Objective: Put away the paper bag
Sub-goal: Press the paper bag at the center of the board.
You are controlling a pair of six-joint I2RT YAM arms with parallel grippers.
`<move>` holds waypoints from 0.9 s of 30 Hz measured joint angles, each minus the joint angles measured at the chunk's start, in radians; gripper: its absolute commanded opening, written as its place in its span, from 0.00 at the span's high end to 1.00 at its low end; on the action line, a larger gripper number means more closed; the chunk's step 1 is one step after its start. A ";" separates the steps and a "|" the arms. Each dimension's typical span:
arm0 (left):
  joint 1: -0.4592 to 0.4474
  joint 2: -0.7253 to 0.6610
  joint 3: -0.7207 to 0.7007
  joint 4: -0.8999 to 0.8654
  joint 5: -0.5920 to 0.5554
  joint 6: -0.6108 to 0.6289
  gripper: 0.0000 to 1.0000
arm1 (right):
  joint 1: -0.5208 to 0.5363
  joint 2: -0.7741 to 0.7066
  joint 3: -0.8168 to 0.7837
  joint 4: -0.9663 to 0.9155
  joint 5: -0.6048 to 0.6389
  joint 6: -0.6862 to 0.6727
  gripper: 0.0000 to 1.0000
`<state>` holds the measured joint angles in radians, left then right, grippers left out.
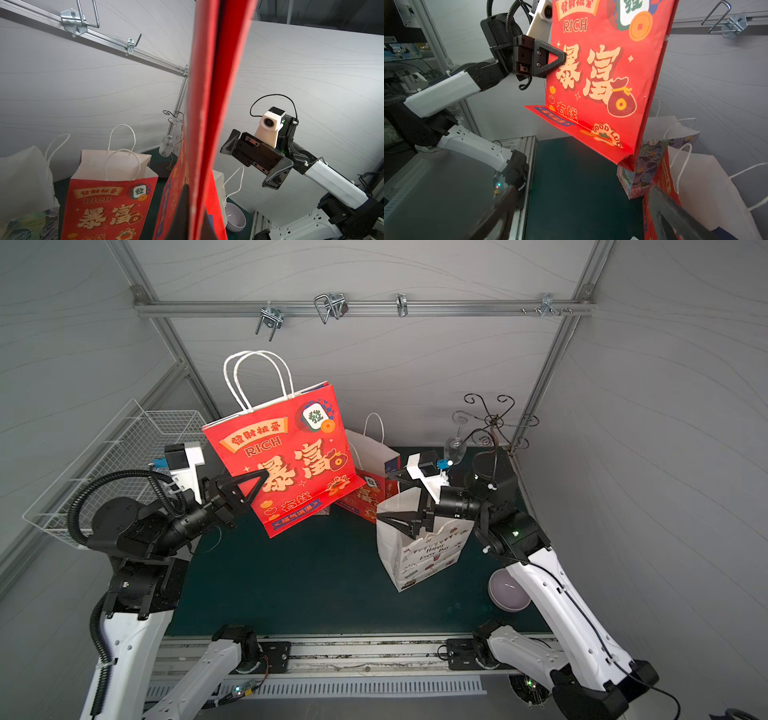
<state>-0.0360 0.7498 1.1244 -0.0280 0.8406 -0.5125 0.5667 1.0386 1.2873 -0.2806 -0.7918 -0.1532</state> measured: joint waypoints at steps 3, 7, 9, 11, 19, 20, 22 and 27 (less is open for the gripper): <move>-0.001 0.000 -0.017 0.061 0.015 -0.078 1.00 | 0.046 0.047 0.010 -0.027 0.010 -0.061 0.01; -0.007 0.011 -0.022 0.165 0.057 -0.177 1.00 | 0.103 0.145 0.020 -0.058 0.014 -0.124 0.01; -0.014 0.012 -0.023 0.198 0.080 -0.205 1.00 | 0.113 0.171 0.031 -0.068 0.014 -0.134 0.01; -0.021 0.012 -0.023 0.224 0.103 -0.225 1.00 | 0.119 0.182 0.051 -0.069 0.030 -0.137 0.01; -0.036 0.024 -0.023 0.267 0.149 -0.261 1.00 | 0.115 0.142 0.060 -0.033 0.159 -0.148 0.01; -0.039 0.027 -0.023 0.267 0.156 -0.266 1.00 | 0.114 0.137 0.060 -0.032 0.168 -0.152 0.01; -0.046 0.033 -0.023 0.273 0.168 -0.274 1.00 | 0.113 0.132 0.060 -0.029 0.180 -0.159 0.01; -0.056 0.038 -0.023 0.270 0.198 -0.277 1.00 | 0.111 0.133 0.066 -0.023 0.132 -0.162 0.01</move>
<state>-0.0921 0.7879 1.1019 0.2417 1.0386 -0.7898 0.6777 1.1717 1.3529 -0.3038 -0.6601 -0.3149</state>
